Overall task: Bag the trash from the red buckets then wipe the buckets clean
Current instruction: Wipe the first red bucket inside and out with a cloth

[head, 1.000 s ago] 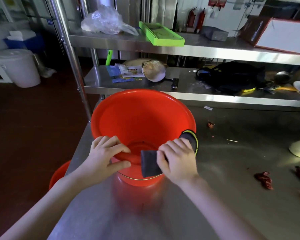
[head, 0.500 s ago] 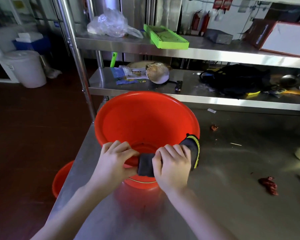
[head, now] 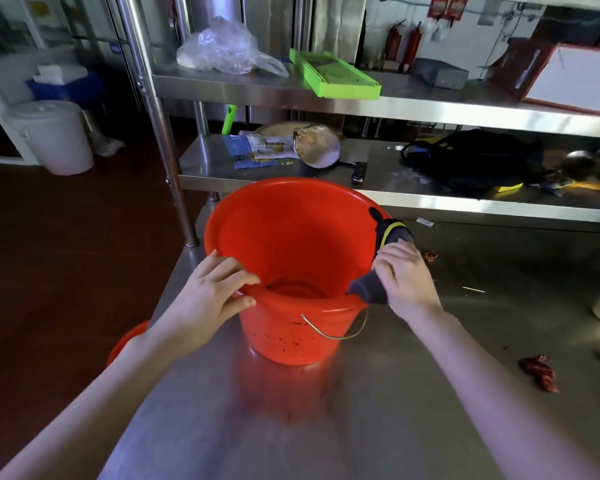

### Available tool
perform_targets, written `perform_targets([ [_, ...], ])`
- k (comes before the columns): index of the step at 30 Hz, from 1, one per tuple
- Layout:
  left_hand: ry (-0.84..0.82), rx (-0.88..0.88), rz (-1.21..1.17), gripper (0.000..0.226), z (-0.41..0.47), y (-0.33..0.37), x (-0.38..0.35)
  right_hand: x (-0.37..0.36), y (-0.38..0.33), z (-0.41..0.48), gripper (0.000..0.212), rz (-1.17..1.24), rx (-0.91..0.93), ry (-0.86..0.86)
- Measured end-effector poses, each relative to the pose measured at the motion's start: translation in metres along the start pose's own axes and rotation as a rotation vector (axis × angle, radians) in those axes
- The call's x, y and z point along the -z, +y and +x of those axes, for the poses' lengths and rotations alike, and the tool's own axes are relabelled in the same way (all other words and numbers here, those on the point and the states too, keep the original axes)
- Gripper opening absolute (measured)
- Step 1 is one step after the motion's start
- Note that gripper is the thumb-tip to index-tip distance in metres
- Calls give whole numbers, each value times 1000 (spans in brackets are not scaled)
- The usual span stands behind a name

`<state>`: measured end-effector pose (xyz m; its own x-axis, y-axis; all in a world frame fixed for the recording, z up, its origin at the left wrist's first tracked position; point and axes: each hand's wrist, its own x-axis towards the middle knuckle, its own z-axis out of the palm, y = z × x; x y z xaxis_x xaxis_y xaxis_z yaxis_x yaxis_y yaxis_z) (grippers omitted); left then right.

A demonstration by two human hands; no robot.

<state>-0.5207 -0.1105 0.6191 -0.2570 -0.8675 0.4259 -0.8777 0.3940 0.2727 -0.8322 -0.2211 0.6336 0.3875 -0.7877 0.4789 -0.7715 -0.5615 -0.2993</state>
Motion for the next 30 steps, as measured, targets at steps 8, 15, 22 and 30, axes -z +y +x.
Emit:
perform_targets([
  [8, 69, 6, -6, 42, 3, 34, -19, -42, -89, -44, 27, -134, 18, 279],
  [15, -61, -52, -64, 53, 1, 6, 5, 2, -7, -7, 34, -7, 169, -24],
  [22, -24, -16, -22, 47, 6, -1, 2, -8, -20, -7, 39, -50, -91, 60],
  [30, -6, 17, 73, 51, -1, 41, -15, -33, -94, -38, 27, -119, 43, 177],
])
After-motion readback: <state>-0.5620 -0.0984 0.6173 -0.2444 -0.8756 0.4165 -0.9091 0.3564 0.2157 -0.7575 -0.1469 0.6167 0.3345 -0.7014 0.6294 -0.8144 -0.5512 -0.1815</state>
